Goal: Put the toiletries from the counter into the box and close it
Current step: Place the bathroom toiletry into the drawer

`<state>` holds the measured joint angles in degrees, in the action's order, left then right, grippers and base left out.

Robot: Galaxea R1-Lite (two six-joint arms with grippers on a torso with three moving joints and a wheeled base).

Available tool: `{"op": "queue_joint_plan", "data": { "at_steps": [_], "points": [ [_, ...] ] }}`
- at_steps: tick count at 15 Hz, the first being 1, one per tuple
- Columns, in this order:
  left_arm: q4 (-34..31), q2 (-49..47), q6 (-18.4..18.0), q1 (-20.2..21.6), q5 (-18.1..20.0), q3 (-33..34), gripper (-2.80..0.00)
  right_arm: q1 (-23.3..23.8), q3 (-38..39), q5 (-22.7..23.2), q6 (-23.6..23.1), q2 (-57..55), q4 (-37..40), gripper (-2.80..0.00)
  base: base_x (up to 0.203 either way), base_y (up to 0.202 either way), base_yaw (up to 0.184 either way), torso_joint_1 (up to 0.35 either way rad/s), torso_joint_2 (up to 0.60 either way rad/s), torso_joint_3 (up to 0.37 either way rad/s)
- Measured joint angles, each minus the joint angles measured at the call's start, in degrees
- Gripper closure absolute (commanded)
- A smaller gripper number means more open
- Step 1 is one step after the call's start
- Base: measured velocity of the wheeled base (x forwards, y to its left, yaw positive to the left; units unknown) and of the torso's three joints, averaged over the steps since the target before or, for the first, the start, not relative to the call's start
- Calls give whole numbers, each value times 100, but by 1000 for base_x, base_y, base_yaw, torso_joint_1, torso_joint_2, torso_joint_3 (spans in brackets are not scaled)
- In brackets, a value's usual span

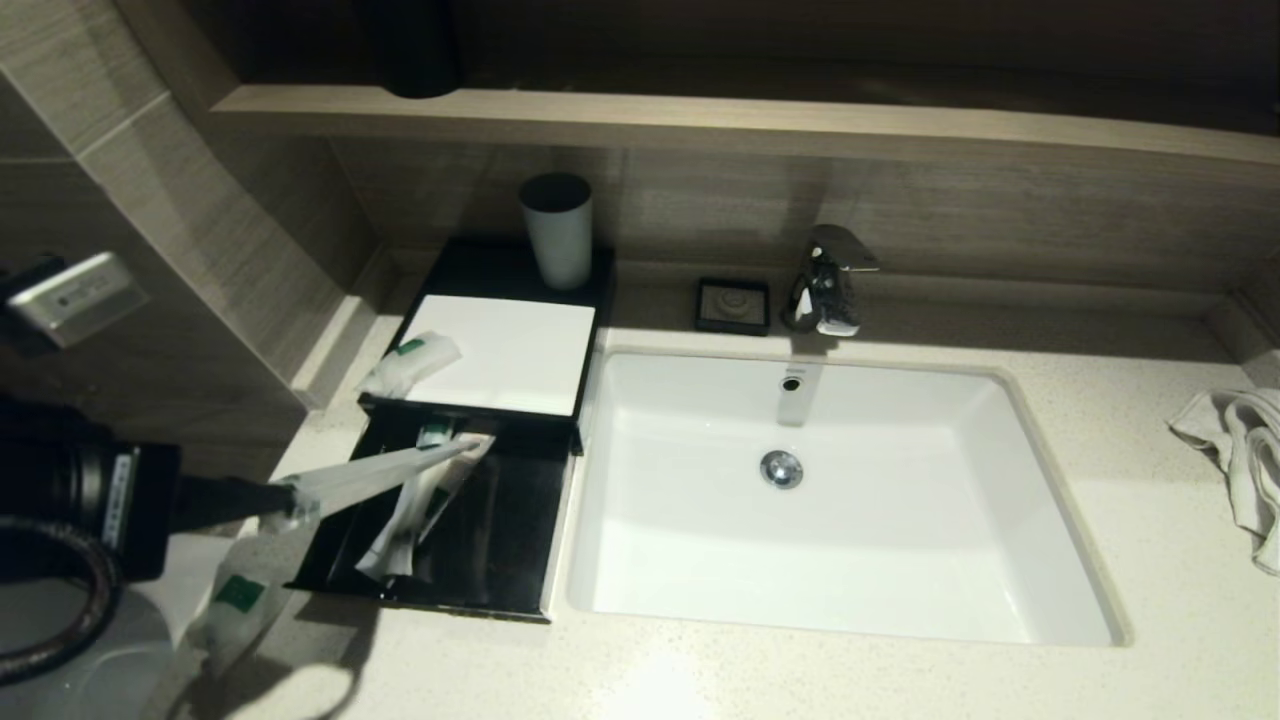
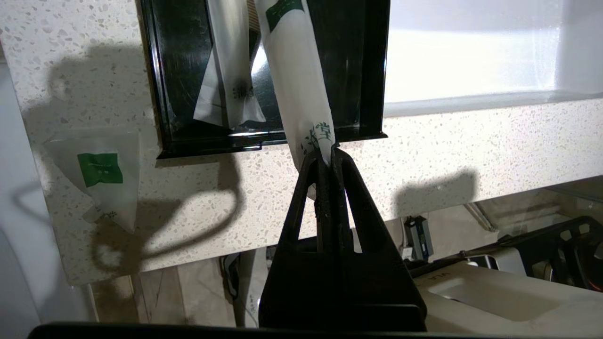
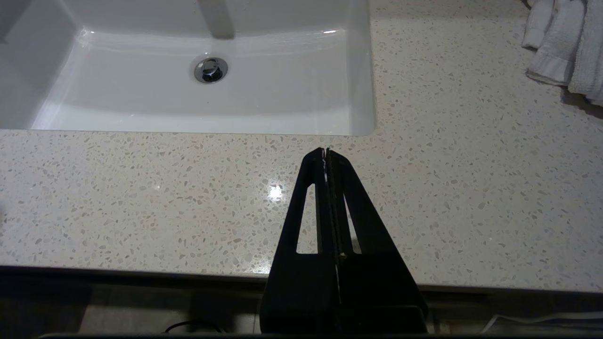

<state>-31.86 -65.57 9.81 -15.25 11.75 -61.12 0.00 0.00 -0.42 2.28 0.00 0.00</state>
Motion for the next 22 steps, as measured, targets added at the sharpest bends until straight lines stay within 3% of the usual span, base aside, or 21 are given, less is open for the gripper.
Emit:
{"op": "queue_joint_plan", "data": {
  "at_steps": [8, 18, 22],
  "points": [
    [684, -422, -12, -10, -396, 302, 0, 0, 0, -2, 0, 0, 2, 0, 0, 0, 0, 0, 0, 0],
    [893, -628, 52, -73, -393, 447, 0, 0, 0, -2, 0, 0, 2, 0, 0, 0, 0, 0, 0, 0],
    [1545, -840, 35, -76, -512, 863, 0, 0, 0, -2, 0, 0, 0, 0, 0, 0, 0, 0, 0, 0]
  ]
}}
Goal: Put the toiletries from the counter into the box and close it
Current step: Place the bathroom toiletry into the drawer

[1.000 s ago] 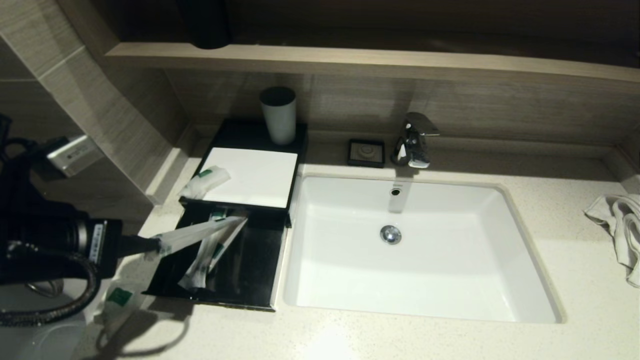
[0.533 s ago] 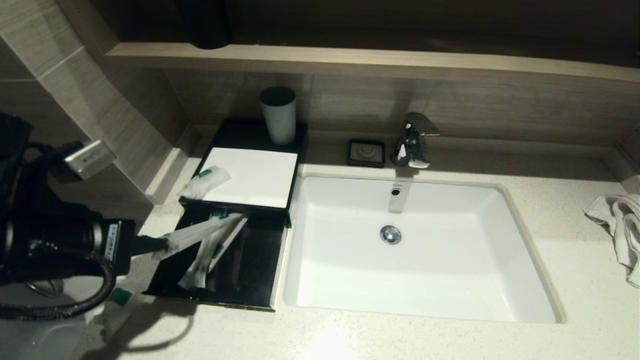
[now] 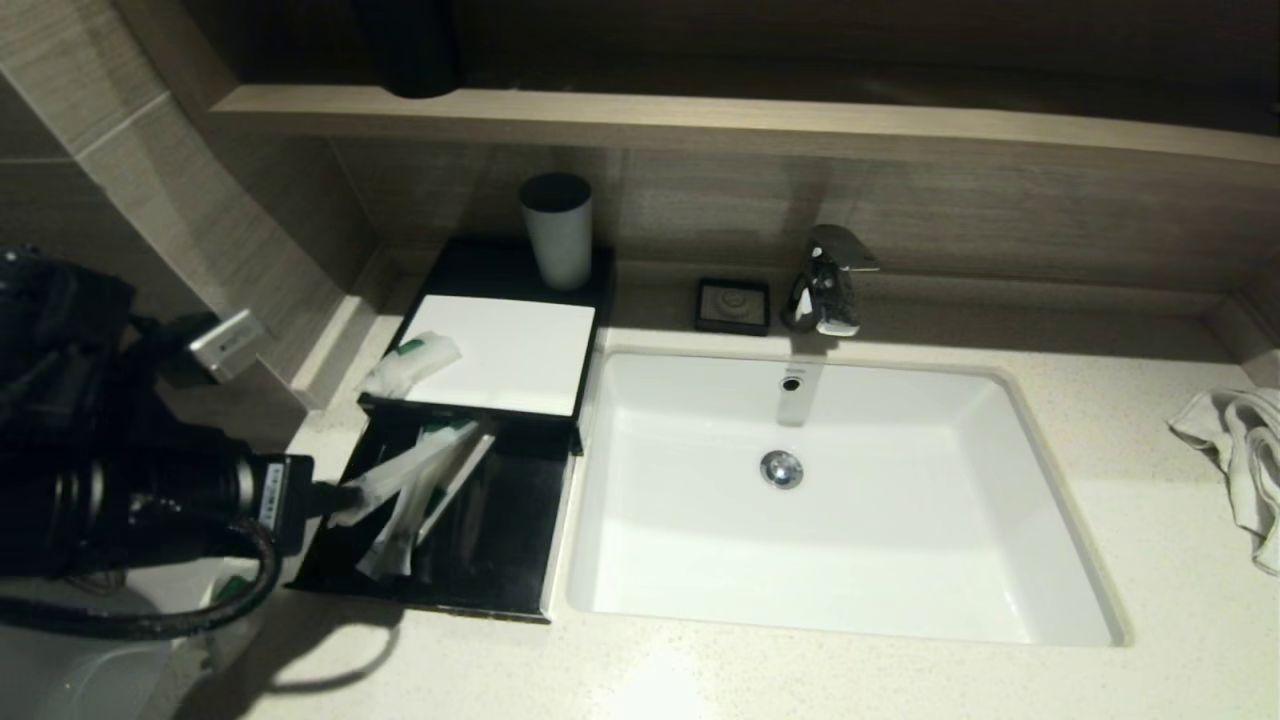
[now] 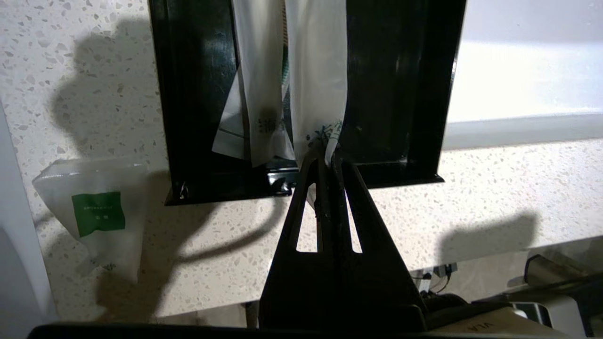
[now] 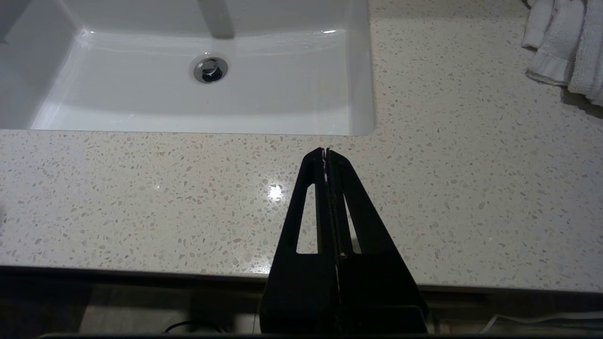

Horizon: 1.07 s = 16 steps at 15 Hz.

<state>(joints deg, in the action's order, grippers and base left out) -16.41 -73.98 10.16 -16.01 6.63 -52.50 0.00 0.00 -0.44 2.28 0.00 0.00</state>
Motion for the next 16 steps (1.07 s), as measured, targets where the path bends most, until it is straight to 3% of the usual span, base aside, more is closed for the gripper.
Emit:
{"op": "queue_joint_plan", "data": {
  "at_steps": [3, 11, 16],
  "points": [
    [530, -163, -8, 0, -123, 340, 0, 0, 0, -5, -2, 0, 5, 0, 0, 0, 0, 0, 0, 0],
    [576, -409, 35, -108, -132, 601, 0, 0, 0, 2, 0, 0, 2, 0, 0, 0, 0, 0, 0, 0],
    [1001, -696, 461, -440, -290, 707, 0, 0, 0, 0, 0, 0, 2, 0, 0, 0, 0, 0, 0, 0]
  ]
}}
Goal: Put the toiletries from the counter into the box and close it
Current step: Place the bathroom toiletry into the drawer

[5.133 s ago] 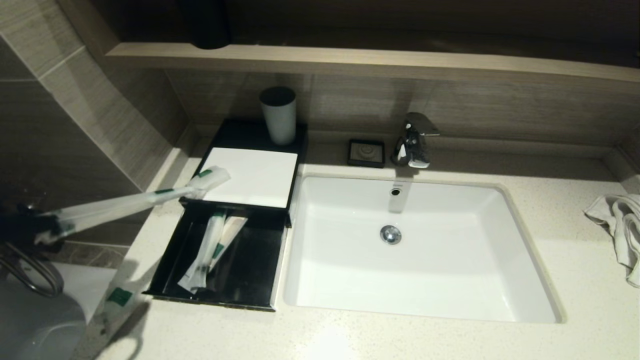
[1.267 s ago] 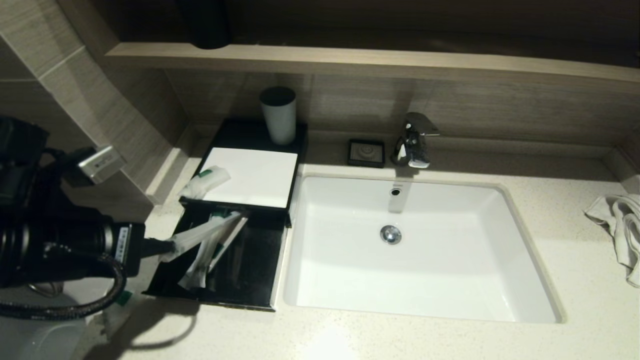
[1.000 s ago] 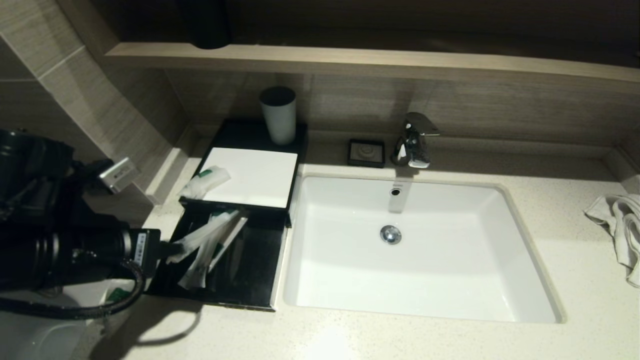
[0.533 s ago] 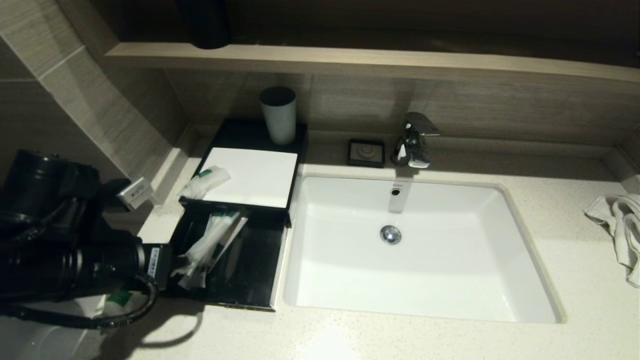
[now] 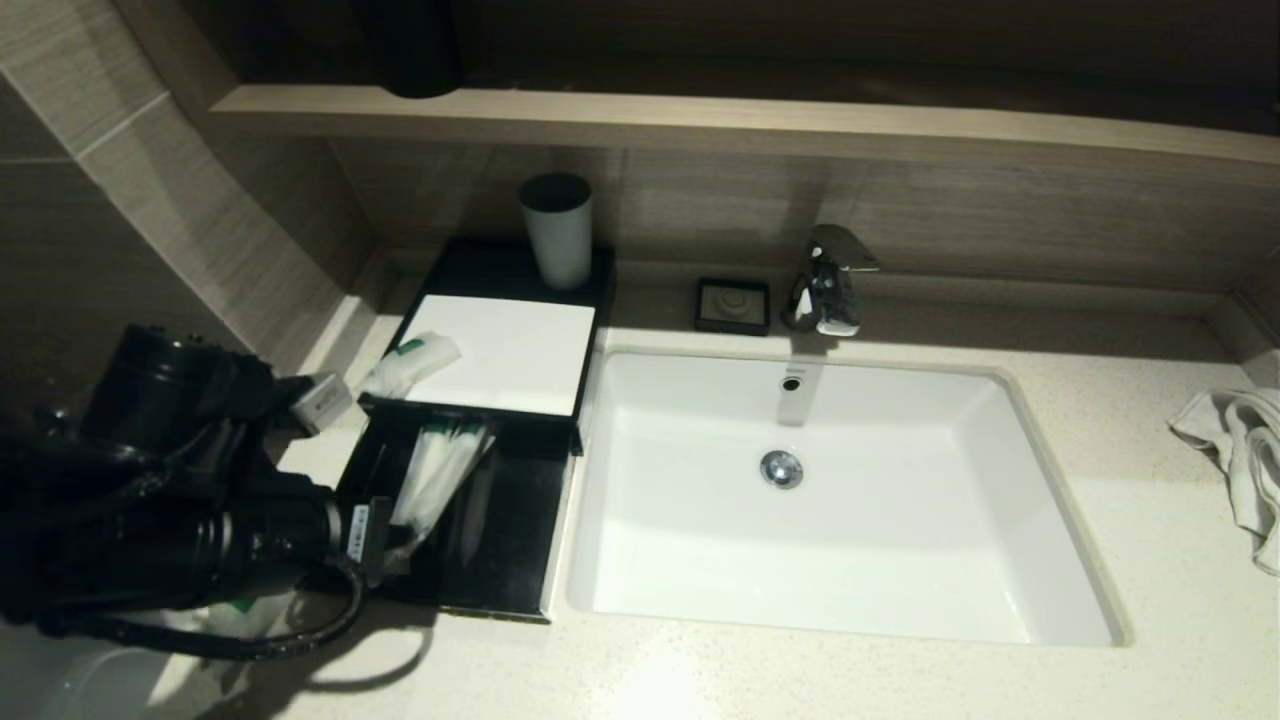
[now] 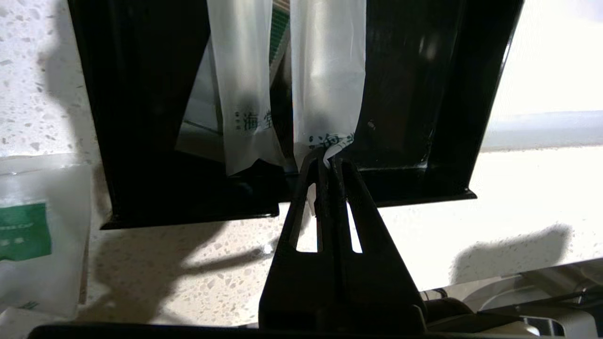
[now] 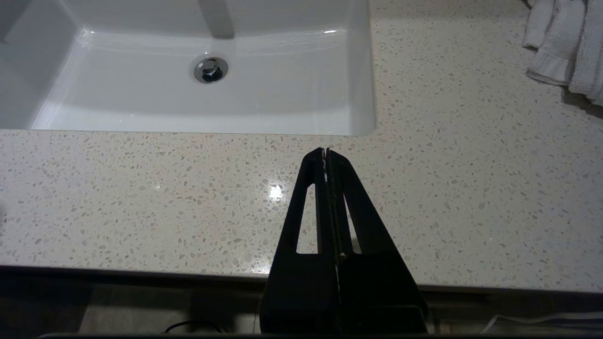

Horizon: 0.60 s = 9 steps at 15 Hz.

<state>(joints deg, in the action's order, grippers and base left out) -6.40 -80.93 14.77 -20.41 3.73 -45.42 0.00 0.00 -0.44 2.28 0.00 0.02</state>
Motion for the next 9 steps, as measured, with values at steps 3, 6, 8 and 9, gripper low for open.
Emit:
{"op": "queue_joint_plan", "data": {
  "at_steps": [3, 6, 8, 9],
  "points": [
    [39, -133, 14, -48, -27, -11, 0, 0, 0, -2, 0, 0, 0, 0, 0, 0, 0, 0, 0, 0],
    [39, -258, 33, -48, -210, -2, 0, 0, 0, -1, 0, 0, 1, 0, 0, 0, 0, 0, 0, 0],
    [136, -360, 34, -48, -275, -13, 0, 0, 0, 0, 0, 0, 0, 0, 0, 0, 0, 0, 0, 0],
    [258, -403, 34, -48, -277, -5, 0, 0, 0, -2, -2, 0, -1, 0, 0, 0, 0, 0, 0, 0]
  ]
}}
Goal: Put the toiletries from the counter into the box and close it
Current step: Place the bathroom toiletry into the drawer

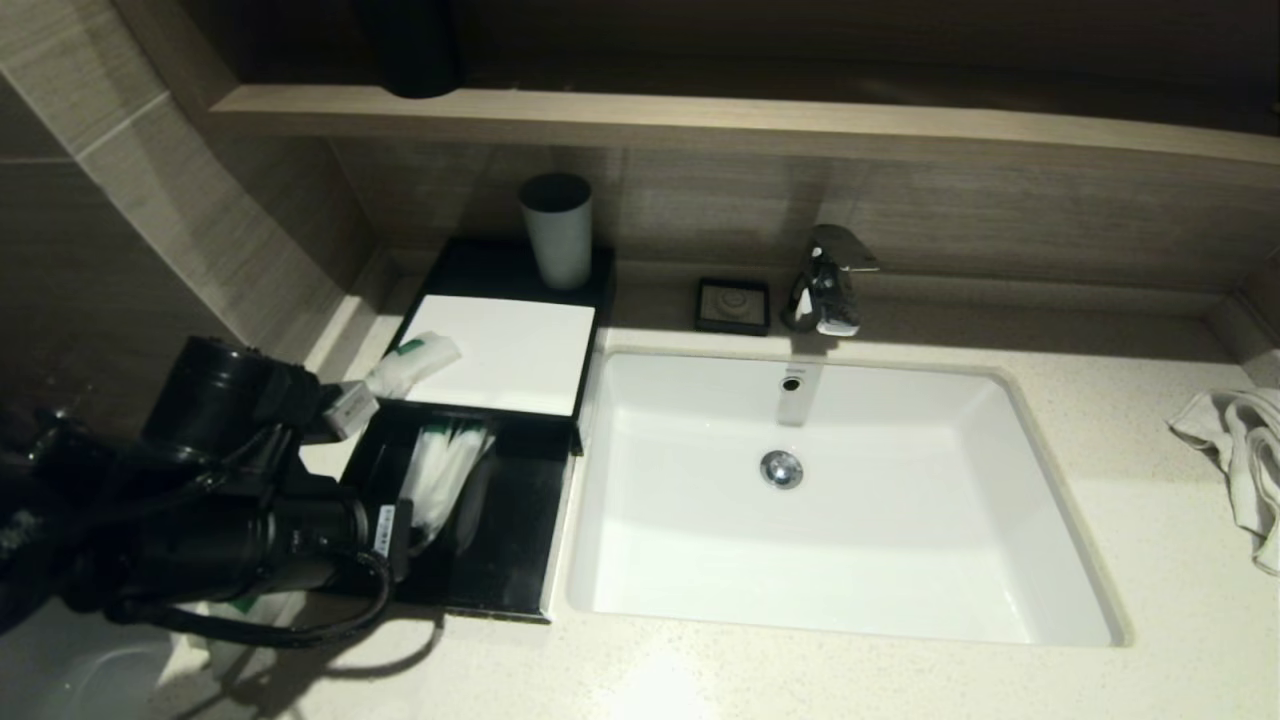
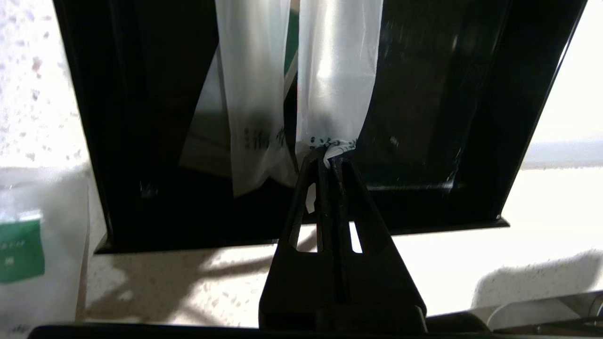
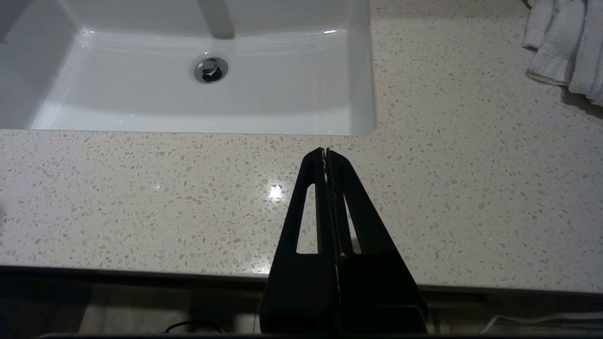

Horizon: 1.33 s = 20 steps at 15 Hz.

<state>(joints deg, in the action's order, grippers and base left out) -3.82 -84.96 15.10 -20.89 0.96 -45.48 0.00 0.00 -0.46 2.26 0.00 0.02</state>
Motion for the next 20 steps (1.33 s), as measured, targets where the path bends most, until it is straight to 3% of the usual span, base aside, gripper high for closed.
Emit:
{"op": "queue_joint_plan", "data": {
  "at_steps": [11, 12, 20],
  "points": [
    [128, -142, -9, -2, -2, -6, 0, 0, 0, 2, -1, 0, 1, 0, 0, 0, 0, 0, 0, 0],
    [126, -145, -20, -2, 0, -19, -280, 0, 0, 2, -1, 0, 2, 0, 0, 0, 0, 0, 0, 0],
    [204, -148, -17, -11, -2, -74, -280, 0, 0, 2, 2, 0, 0, 0, 0, 0, 0, 0, 0, 0]
  ]
}}
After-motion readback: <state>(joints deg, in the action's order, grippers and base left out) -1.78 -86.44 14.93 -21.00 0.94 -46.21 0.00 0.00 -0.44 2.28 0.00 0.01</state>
